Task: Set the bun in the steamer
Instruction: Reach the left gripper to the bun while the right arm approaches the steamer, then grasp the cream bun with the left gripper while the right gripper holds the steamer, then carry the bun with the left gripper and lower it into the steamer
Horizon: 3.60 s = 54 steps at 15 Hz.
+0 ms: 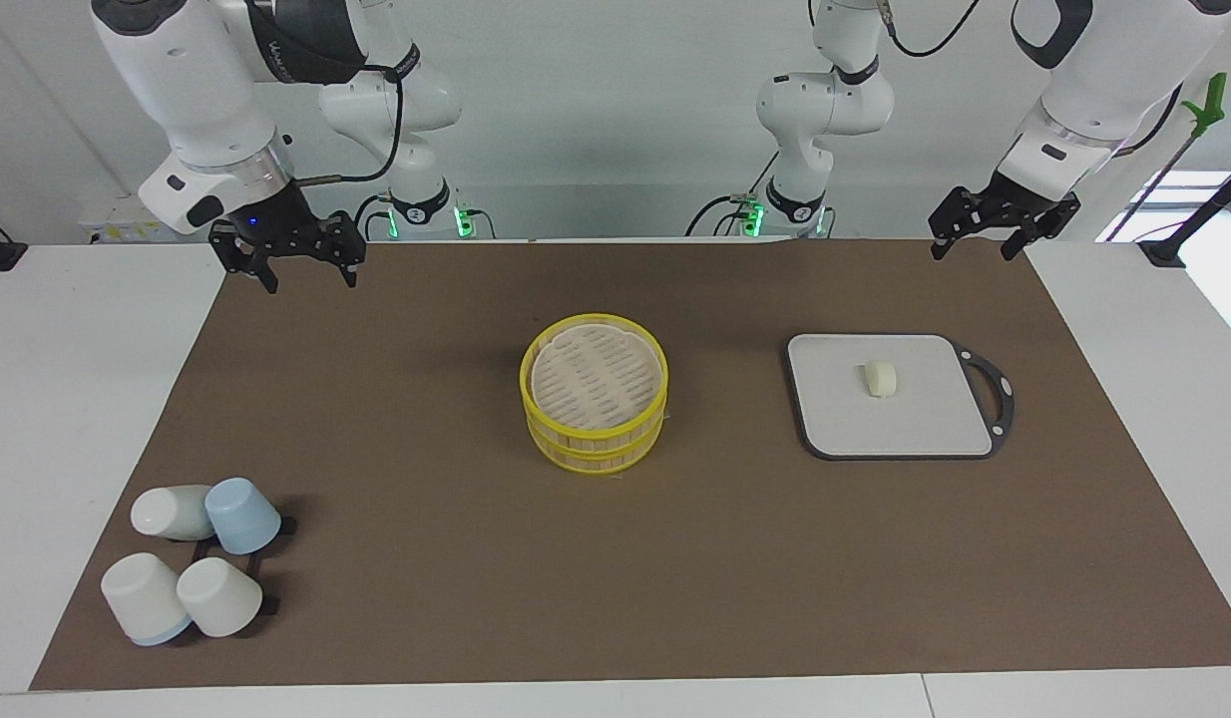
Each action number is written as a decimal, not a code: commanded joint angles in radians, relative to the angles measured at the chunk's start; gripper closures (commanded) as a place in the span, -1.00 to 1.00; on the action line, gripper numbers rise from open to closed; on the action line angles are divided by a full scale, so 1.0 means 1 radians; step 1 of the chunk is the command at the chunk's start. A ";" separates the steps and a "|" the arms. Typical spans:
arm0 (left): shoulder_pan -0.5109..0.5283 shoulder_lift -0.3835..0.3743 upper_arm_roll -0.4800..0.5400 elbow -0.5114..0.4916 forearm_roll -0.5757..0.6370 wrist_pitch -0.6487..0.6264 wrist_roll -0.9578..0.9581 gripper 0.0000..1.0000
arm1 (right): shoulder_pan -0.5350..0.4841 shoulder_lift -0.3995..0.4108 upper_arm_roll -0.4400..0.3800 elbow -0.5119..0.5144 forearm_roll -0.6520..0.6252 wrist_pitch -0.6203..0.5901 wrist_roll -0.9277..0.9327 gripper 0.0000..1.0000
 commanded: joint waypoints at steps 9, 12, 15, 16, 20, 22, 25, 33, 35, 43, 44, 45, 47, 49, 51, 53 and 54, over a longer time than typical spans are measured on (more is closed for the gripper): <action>-0.016 -0.021 0.009 -0.026 -0.004 0.021 -0.003 -1.00 | 0.018 -0.029 0.024 -0.019 0.012 -0.039 -0.019 -1.00; -0.009 -0.067 0.009 -0.138 -0.004 0.077 0.003 -1.00 | 0.202 0.015 0.084 0.021 -0.002 0.015 0.110 -1.00; -0.001 -0.139 0.012 -0.416 -0.003 0.302 0.025 -1.00 | 0.383 0.278 0.093 0.267 0.013 0.033 0.408 -1.00; 0.010 -0.142 0.012 -0.499 -0.003 0.381 0.046 -1.00 | 0.433 0.373 0.085 0.351 0.010 0.067 0.460 -1.00; 0.005 -0.049 0.011 -0.689 -0.003 0.683 0.086 -1.00 | 0.541 0.541 0.085 0.383 0.007 0.283 0.642 -1.00; 0.005 0.008 0.009 -0.728 -0.003 0.784 0.094 -1.00 | 0.560 0.554 0.088 0.340 -0.010 0.406 0.657 -1.00; 0.005 0.057 0.009 -0.746 -0.003 0.868 0.105 -1.00 | 0.563 0.533 0.088 0.250 -0.002 0.421 0.660 -1.00; 0.005 0.062 0.009 -0.768 -0.003 0.894 0.100 0.18 | 0.573 0.462 0.090 0.044 0.000 0.574 0.667 -0.70; 0.005 0.062 0.009 -0.768 -0.003 0.892 0.100 0.33 | 0.572 0.462 0.090 0.042 0.000 0.587 0.667 -0.05; 0.001 0.080 0.007 -0.585 -0.015 0.668 0.082 0.32 | 0.573 0.462 0.088 0.050 -0.002 0.584 0.665 1.00; -0.018 0.080 0.007 -0.511 -0.020 0.568 0.062 0.31 | 0.570 0.463 0.088 0.064 -0.010 0.564 0.662 1.00; -0.033 0.080 0.007 -0.427 -0.032 0.465 0.019 0.31 | 0.563 0.463 0.087 0.111 -0.014 0.503 0.657 1.00; -0.058 0.080 0.007 -0.278 -0.043 0.312 -0.091 0.31 | 0.525 0.480 0.082 0.259 -0.027 0.287 0.581 1.00; -0.085 0.077 0.007 -0.157 -0.050 0.178 -0.154 0.31 | 0.425 0.456 0.081 0.295 -0.022 0.161 0.397 1.00; -0.119 0.082 -0.015 -0.083 -0.075 0.136 -0.287 0.31 | 0.306 0.413 0.082 0.289 -0.017 0.055 0.194 1.00; -0.189 0.085 -0.052 -0.084 -0.075 0.195 -0.473 0.31 | 0.213 0.402 0.081 0.286 -0.022 -0.032 0.006 1.00; -0.258 0.085 -0.057 -0.096 -0.077 0.252 -0.577 0.31 | 0.189 0.394 0.079 0.285 -0.030 -0.063 -0.046 1.00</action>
